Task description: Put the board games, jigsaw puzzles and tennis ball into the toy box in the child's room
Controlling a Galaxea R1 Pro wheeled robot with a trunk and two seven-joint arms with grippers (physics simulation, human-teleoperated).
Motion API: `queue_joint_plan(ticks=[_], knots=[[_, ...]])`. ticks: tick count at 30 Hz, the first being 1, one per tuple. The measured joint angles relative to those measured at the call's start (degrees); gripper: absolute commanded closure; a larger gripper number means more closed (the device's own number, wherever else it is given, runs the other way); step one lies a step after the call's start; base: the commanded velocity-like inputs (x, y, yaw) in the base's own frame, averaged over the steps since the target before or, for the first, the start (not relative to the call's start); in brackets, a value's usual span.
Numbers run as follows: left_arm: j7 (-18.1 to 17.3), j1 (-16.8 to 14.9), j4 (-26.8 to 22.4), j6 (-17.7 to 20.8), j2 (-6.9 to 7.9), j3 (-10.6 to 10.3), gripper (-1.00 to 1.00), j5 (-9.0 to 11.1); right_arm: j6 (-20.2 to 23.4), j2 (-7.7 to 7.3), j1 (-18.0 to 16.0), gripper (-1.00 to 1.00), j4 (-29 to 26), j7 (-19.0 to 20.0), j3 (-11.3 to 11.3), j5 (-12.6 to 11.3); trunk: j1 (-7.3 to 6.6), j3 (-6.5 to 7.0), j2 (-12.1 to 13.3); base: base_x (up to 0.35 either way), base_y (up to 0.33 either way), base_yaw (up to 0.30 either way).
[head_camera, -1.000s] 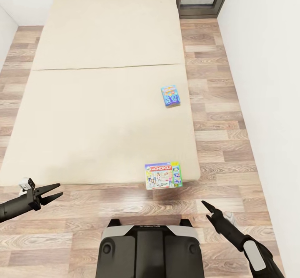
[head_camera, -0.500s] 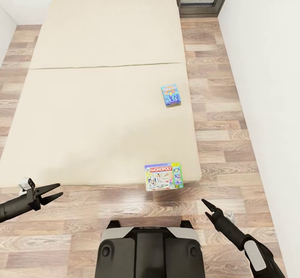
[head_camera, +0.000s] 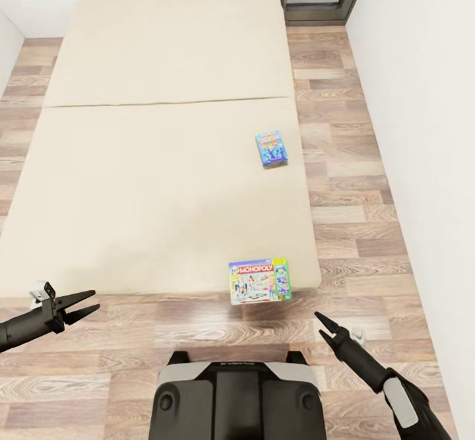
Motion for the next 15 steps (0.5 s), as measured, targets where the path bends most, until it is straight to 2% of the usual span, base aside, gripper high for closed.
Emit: queue_joint_plan(ticks=[15], knots=[[0.00,0.00,-0.09,0.00,0.11,0.27,-1.00,0.09,-0.21,0.01,-0.03,-1.00,0.00,0.27,0.59,0.02,0.00,-0.01,-0.01,0.000,0.008,0.000]])
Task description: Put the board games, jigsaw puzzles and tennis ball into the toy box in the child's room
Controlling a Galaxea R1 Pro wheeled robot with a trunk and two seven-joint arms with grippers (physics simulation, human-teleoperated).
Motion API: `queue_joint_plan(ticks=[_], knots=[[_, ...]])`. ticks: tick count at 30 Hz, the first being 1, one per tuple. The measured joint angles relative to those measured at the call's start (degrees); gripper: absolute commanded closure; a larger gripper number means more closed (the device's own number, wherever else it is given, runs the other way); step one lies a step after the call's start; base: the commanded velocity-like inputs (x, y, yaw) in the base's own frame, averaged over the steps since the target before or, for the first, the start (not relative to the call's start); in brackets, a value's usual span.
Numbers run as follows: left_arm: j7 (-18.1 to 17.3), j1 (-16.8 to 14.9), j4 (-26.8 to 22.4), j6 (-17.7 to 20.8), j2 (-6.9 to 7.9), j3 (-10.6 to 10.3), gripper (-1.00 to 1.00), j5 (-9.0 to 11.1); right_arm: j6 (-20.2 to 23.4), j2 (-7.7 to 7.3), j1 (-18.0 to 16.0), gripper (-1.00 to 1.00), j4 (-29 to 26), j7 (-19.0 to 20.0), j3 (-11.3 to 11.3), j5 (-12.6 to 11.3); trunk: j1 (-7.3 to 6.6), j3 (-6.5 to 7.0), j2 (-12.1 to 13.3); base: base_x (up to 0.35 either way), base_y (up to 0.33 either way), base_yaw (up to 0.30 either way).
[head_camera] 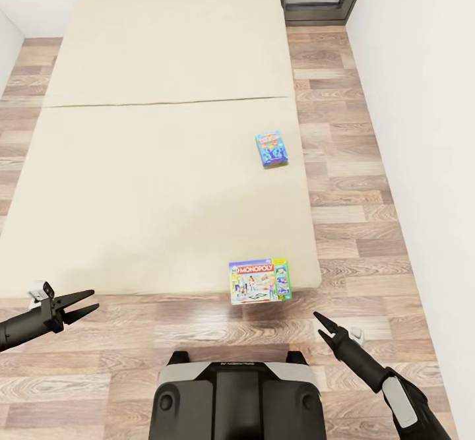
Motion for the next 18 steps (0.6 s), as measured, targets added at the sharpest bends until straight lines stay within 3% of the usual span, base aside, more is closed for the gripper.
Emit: queue_joint_plan(ticks=[18], knots=[[0.00,0.05,-0.03,0.00,0.16,0.07,-1.00,-0.01,-0.24,0.35,-0.01,-1.00,-0.12,0.00,0.08,0.07,0.00,0.00,0.00,0.000,0.137,0.000]])
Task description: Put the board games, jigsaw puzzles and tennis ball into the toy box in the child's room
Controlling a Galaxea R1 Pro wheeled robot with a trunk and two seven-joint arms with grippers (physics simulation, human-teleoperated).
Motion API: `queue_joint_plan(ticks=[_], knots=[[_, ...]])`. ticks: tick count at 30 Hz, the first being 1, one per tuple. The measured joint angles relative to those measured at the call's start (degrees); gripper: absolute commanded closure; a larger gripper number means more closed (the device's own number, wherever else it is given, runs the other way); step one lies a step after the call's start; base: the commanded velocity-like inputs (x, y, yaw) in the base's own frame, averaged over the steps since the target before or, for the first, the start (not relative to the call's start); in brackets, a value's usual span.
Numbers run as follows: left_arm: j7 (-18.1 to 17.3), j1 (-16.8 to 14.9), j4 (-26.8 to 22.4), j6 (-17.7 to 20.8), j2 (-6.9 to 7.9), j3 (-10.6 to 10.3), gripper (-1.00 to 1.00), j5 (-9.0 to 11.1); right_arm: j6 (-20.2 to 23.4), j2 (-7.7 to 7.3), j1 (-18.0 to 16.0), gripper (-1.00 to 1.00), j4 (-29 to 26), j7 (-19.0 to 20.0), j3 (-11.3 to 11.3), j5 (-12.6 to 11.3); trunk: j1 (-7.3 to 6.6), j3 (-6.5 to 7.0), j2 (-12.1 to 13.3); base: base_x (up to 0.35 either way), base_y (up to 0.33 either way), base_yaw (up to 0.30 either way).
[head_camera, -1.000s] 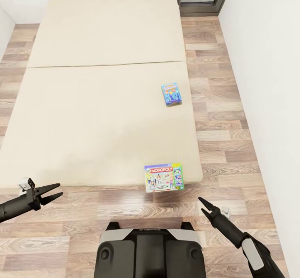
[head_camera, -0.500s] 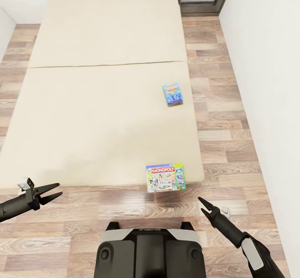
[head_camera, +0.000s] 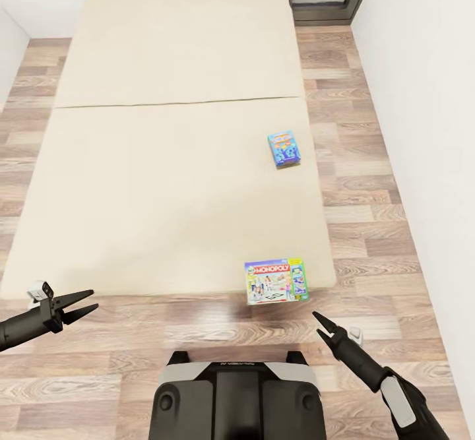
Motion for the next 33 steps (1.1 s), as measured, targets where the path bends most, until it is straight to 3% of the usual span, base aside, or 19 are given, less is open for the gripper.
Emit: queue_joint_plan(ticks=[11,27,33], knots=[[0.00,0.02,0.01,-0.03,0.08,-0.01,-1.00,0.01,-0.32,0.28,0.00,-1.00,-0.19,0.05,0.07,0.02,-0.01,0.00,0.00,0.031,0.102,0.000],[0.00,0.03,0.03,-0.06,-0.05,-0.08,-1.00,0.02,-0.57,0.15,0.01,-1.00,-0.36,0.07,2.05,0.03,0.00,0.00,0.00,0.040,0.038,0.000],[0.01,0.03,0.03,-0.06,-0.12,-0.10,-1.00,0.02,-2.53,0.35,-0.04,-1.00,-0.40,0.06,2.16,0.06,0.00,0.00,0.00,0.001,0.001,0.000]])
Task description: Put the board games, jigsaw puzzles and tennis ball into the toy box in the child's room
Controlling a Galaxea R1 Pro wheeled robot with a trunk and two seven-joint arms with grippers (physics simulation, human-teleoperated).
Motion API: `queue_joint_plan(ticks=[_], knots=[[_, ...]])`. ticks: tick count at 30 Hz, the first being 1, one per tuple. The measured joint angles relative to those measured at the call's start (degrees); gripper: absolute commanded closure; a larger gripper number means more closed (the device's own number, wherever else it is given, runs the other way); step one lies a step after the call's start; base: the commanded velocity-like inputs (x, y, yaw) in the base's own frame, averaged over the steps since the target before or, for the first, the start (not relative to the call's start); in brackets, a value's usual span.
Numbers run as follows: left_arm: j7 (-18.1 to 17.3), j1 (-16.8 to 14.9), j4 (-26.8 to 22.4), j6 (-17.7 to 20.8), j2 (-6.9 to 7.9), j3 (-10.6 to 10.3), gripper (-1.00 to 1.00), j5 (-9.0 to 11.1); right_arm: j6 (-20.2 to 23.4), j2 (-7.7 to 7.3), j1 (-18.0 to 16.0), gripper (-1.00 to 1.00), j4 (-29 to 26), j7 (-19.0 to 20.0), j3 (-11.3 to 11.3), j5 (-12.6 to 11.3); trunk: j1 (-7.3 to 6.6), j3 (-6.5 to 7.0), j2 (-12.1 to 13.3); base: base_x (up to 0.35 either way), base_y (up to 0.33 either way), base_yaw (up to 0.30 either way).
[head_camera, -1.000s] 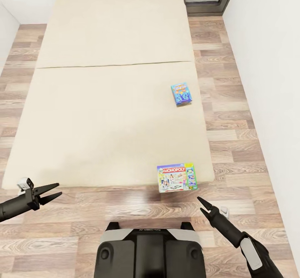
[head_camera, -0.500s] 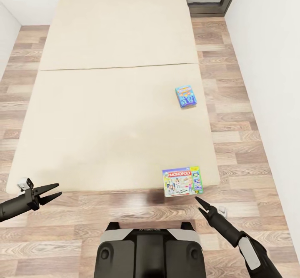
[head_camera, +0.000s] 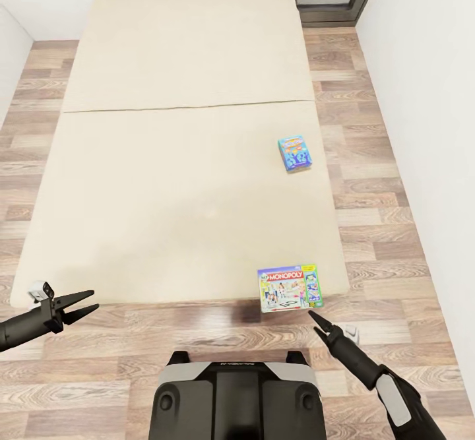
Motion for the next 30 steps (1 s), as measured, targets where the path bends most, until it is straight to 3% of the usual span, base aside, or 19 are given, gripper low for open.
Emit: queue_joint_plan(ticks=[19,25,30], knots=[[0.00,-0.01,0.00,0.00,0.09,0.08,-1.00,0.00,-1.89,0.04,-0.04,-1.00,-0.01,-0.01,1.09,-0.06,0.00,0.00,0.00,0.000,0.000,0.000],[0.00,0.00,0.00,0.00,0.07,0.08,-1.00,-0.01,-1.92,0.12,-0.04,-1.00,-0.01,-0.01,1.16,-0.06,1.31,-1.07,-2.39,0.000,0.000,0.000],[0.00,0.00,0.00,0.00,0.05,0.08,-1.00,0.00,-1.88,0.15,-0.17,-1.00,-0.01,-0.01,1.17,-0.10,1.32,-1.08,-2.41,0.000,0.000,0.000]])
